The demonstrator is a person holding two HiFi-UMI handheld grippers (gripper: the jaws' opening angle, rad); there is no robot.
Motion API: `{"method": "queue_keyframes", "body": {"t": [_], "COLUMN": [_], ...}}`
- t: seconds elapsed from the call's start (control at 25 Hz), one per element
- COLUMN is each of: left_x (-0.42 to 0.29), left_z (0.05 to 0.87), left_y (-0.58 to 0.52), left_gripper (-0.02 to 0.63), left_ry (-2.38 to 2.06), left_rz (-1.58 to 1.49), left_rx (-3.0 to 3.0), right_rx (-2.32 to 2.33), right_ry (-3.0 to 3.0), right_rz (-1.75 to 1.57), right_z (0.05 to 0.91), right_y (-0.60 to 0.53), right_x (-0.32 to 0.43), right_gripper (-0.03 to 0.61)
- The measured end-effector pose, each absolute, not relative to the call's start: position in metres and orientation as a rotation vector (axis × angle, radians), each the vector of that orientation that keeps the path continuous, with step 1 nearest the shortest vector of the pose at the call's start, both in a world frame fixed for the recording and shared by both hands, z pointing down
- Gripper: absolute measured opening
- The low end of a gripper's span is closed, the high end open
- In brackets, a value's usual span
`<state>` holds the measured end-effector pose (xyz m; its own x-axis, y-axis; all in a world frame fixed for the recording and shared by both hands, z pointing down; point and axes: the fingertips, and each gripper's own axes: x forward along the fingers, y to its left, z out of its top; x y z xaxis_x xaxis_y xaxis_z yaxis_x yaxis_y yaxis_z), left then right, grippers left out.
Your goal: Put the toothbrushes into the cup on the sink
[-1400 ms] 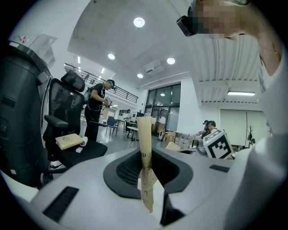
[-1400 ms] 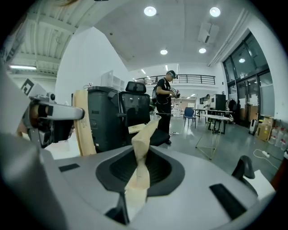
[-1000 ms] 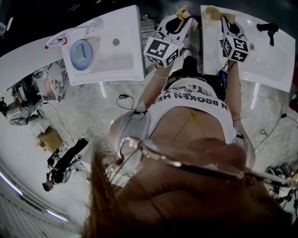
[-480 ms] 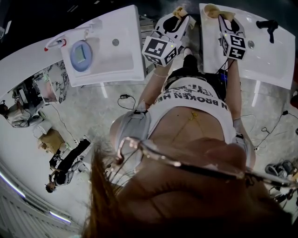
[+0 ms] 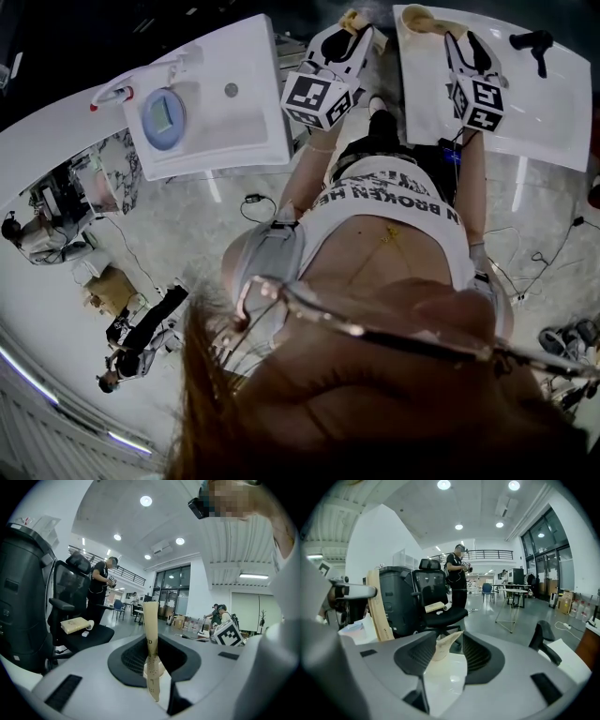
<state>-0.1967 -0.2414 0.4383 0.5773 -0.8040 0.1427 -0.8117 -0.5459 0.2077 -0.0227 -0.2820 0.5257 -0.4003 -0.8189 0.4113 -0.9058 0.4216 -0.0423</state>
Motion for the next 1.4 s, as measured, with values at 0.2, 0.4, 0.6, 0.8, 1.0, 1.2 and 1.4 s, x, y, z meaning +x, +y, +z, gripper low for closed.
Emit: {"method": "queue_keyframes", "body": {"t": [0.2,0.4,0.6,0.8,1.0,1.2,1.4], "left_x": [-0.186,-0.171,-0.156,-0.138,-0.123,-0.115,-0.106], "left_z": [0.436,0.434,0.432,0.435,0.445,0.474,0.512], "left_y": [-0.248,-0.261,-0.278,-0.293,-0.308,-0.32,-0.326], "left_gripper": [0.066,0.066,0.066,0.066,0.066,0.066,0.066], "left_ry": [-1.33,-1.314,-1.304,-1.292,-1.313,-1.371,-1.385], "left_rz": [0.045,0.034,0.025,0.026,0.044,0.181,0.271], "left_rx": [2.576,2.597,2.62,2.638,2.659,2.683,2.688], "right_rx": [1.55,1.602,1.634,1.673,1.696,1.677,1.654], "right_ry": [-2.352,-2.342,-2.318,-2.28,-2.252,-2.266,-2.295], "right_rz": [0.357,0.357,0.368,0.369,0.384,0.413,0.433], "right_z": [0.506,0.494,0.488,0.485,0.486,0.49,0.493], "right_y": [-0.273,-0.261,-0.25,-0.241,-0.232,-0.233,-0.236], "right_x": [0.001,0.022,0.042,0.065,0.082,0.082,0.072], "right_gripper": [0.169,0.169,0.169,0.169,0.169,0.167,0.164]}}
